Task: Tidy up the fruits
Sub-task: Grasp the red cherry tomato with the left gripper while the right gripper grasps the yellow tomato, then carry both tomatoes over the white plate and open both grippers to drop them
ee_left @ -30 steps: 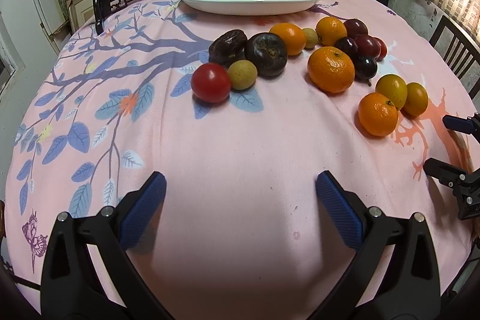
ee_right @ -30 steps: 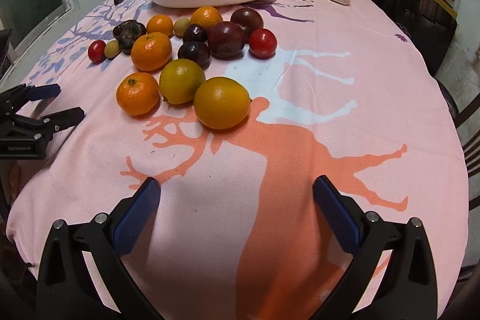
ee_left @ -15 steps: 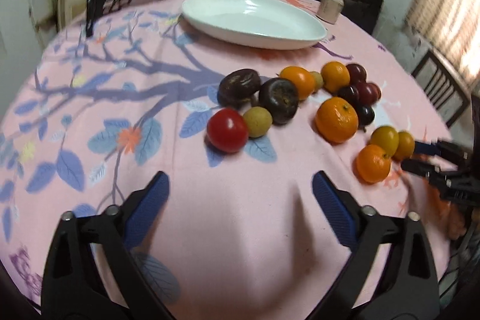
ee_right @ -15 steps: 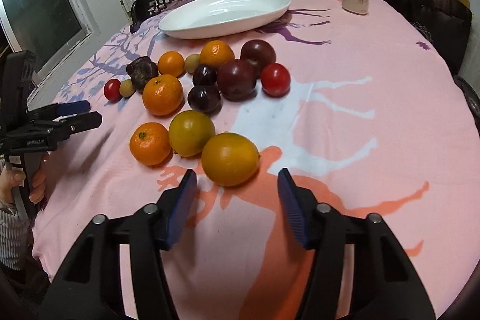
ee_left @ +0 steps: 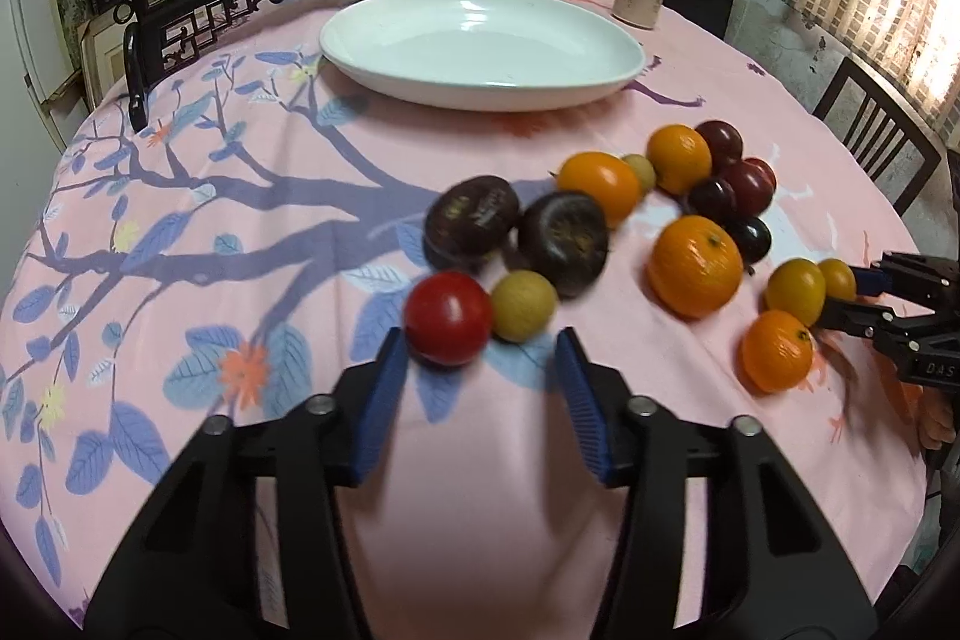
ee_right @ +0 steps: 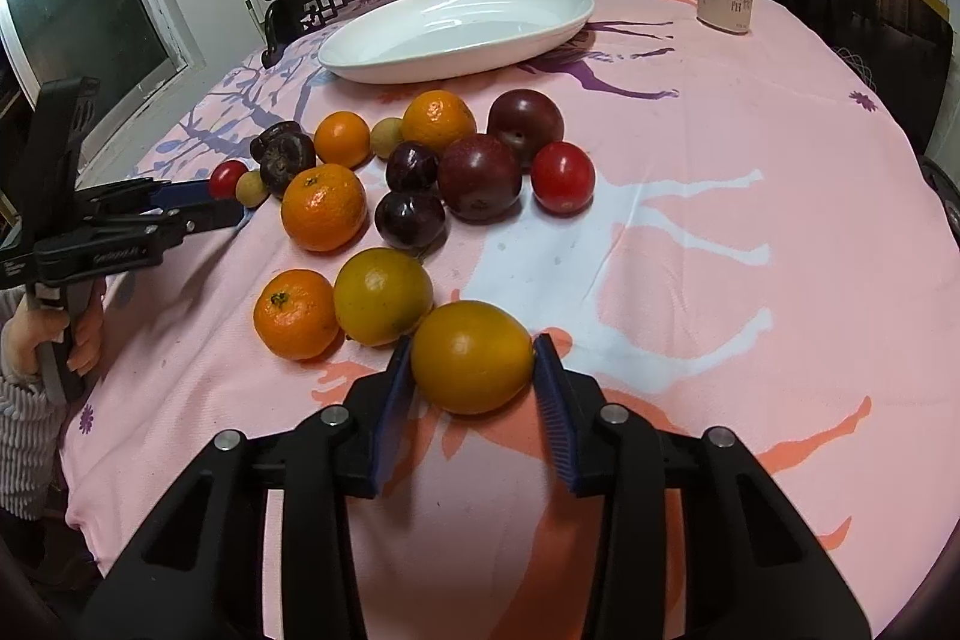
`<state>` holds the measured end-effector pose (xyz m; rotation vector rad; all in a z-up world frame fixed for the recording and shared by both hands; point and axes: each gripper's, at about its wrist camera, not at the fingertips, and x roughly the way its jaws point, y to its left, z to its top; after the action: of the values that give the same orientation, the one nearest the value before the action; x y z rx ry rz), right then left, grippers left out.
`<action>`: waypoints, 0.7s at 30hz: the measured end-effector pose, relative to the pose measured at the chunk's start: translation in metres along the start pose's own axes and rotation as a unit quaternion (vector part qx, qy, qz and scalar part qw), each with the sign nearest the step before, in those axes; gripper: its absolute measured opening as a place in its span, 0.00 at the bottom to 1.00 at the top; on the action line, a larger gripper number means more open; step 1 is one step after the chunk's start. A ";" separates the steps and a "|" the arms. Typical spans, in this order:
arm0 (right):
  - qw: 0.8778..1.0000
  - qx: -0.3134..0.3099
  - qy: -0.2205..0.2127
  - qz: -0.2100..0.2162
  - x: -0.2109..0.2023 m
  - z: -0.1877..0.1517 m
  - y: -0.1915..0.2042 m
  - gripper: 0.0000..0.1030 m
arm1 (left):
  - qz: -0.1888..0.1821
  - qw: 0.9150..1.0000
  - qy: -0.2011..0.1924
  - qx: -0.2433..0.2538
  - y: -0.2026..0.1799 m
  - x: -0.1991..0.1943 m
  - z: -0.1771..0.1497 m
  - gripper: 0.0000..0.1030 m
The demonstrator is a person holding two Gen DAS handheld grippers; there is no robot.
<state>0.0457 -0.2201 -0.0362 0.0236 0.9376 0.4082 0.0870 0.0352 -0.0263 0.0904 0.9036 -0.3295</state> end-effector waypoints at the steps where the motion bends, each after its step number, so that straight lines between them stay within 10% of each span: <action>1: 1.000 0.002 0.000 0.003 0.000 0.000 -0.001 0.39 | -0.001 1.000 -0.002 0.001 0.002 0.000 0.001 0.43; 13: 1.000 0.005 0.001 0.008 0.000 0.000 -0.004 0.39 | 0.009 0.999 -0.028 0.028 0.006 0.000 0.012 0.65; 21: 0.999 0.031 -0.003 0.027 -0.006 0.000 -0.012 0.39 | -0.008 0.998 -0.033 0.058 -0.004 -0.010 0.004 0.29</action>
<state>0.0463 -0.2331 -0.0343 0.1071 0.9444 0.4278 0.0831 0.0325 -0.0159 0.1789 0.8198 -0.3971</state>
